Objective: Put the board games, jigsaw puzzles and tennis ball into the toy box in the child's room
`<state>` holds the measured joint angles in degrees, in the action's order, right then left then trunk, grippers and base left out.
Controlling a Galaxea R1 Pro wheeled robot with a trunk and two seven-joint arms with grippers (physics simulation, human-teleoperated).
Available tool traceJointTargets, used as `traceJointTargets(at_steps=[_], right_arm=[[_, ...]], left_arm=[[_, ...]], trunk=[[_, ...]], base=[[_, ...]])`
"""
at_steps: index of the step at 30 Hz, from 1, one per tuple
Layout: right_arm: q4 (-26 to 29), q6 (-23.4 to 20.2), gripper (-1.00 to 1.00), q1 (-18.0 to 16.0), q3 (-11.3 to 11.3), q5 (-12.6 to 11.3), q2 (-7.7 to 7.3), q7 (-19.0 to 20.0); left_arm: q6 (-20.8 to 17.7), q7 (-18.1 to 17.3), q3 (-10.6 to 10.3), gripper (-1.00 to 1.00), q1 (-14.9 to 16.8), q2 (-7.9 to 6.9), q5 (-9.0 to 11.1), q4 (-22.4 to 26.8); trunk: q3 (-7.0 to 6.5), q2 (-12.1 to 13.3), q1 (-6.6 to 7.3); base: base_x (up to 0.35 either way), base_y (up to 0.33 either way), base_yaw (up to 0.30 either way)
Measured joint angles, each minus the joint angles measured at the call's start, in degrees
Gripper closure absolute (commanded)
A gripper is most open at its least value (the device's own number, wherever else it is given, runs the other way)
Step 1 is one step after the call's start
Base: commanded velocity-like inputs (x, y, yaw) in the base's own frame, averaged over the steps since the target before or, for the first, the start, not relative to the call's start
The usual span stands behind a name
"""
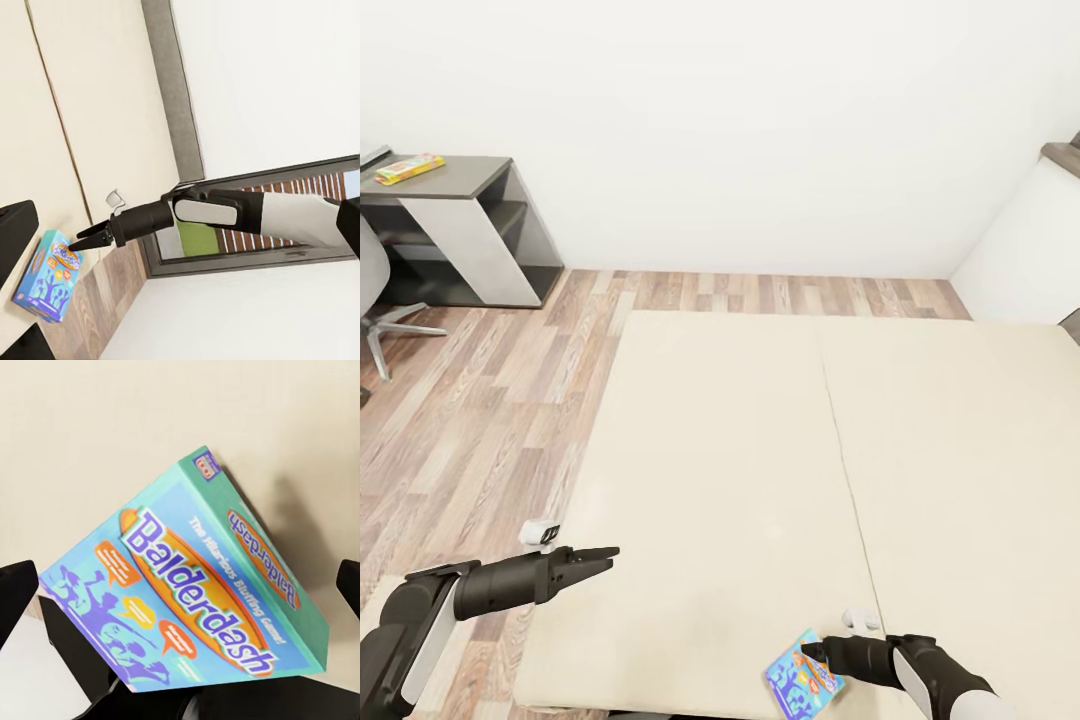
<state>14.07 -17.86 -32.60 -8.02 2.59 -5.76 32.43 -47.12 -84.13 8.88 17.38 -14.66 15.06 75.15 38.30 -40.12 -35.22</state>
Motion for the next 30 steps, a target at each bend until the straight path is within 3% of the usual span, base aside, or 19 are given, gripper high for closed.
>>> traceJointTargets(at_steps=[10, 30], right_arm=[[0.0, 0.1, -1.0, 0.0, 0.0, -0.1, -0.07, 0.0], [-0.2, 0.0, -1.0, 0.0, 0.1, 0.0, 0.45, -0.1]], left_arm=[[0.0, 0.0, 0.0, -1.0, 0.0, 0.0, 0.0, 0.0], [0.0, 0.0, 0.0, -1.0, 0.0, -0.01, 0.0, 0.0]], trunk=[[-0.02, 0.0, 0.0], [-0.51, 0.0, 0.0]], base=[[0.0, 0.0, -0.135], [0.0, 0.0, -0.008]])
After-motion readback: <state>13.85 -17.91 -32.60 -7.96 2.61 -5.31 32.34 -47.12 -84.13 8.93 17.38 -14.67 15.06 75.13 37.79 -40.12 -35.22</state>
